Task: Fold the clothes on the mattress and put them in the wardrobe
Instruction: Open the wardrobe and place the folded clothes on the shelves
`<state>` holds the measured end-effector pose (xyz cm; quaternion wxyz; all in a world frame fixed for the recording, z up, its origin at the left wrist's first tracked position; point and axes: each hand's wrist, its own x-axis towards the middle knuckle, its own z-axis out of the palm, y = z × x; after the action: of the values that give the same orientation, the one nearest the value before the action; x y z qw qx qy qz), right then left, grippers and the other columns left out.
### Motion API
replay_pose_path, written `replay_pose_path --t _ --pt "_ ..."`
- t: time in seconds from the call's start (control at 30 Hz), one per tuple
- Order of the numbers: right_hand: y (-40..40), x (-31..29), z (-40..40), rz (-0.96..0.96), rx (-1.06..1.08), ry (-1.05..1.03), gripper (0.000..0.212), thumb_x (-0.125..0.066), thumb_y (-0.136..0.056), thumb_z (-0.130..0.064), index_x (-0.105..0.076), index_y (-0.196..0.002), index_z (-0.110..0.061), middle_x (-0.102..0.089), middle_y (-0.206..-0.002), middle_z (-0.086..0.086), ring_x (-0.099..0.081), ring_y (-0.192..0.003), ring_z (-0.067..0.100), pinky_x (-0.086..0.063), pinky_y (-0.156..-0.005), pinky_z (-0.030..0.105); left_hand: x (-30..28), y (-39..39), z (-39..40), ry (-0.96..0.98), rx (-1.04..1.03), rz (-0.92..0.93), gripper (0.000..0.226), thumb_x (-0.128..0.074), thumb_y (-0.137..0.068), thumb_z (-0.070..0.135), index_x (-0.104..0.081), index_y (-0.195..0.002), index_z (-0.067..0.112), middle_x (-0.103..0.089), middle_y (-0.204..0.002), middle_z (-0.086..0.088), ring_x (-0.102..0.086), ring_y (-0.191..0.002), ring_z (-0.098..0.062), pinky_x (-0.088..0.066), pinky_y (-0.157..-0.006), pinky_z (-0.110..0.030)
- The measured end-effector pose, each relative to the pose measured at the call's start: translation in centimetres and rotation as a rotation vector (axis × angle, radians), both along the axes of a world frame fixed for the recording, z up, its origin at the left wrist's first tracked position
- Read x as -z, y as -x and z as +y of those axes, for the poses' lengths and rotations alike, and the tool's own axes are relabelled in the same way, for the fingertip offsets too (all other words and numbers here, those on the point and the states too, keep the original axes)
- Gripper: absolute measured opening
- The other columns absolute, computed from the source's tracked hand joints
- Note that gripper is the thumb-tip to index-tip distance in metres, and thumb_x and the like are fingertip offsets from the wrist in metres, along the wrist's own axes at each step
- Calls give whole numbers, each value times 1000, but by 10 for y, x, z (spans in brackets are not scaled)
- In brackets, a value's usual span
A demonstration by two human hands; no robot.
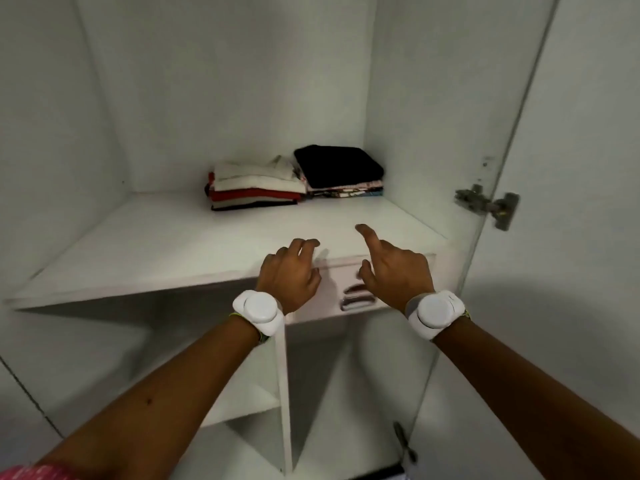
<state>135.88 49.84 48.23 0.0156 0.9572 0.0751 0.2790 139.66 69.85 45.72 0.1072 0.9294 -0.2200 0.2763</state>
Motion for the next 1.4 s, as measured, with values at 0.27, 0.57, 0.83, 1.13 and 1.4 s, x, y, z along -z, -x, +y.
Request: replay_pose_path --t 0.27,0.57,0.83,1.13,1.4 --pt "151 1 -123 -355 450 -143 59 -64 -71 -20 -48 -129 -18 -62 -108 12 -55 -98 35 -41 -85 45 4 114 -157 225 475 247 54 -46 -85 37 -47 -133 14 -49 -135 -7 -55 -114 -32 -47 -92 -43" --pt "270 -10 -248 -500 959 -809 84 -68 -76 -37 -25 -145 -17 -27 -150 17 -32 -131 40 -28 -103 53 -25 231 -335 511 649 751 65 -39 -100 46 -9 -153 23 0 -161 5 -5 -148 -15 -8 -120 -37" --pt "309 24 -282 -132 409 -1011 51 -69 -82 -7 -44 -127 -6 -62 -116 19 -61 -102 37 -51 -84 39 -32 299 -386 643 535 865 143 -4 -27 106 13 -150 35 27 -156 8 9 -148 -24 4 -116 -54" --pt "314 86 -174 -379 60 -752 57 -56 -86 -21 -39 -133 7 -52 -108 22 -53 -95 35 -49 -81 41 -6 314 -306 825 424 505 104 -62 -70 74 -16 -151 28 -21 -158 6 -25 -143 -12 -22 -117 -28" --pt "275 92 -61 -151 -324 -409 63 -45 -89 -45 -31 -144 -15 -40 -131 17 -45 -115 31 -45 -89 43 8 284 -142 929 341 266 45 -53 -89 34 -45 -132 26 -65 -109 7 -63 -97 2 -46 -86 -11"
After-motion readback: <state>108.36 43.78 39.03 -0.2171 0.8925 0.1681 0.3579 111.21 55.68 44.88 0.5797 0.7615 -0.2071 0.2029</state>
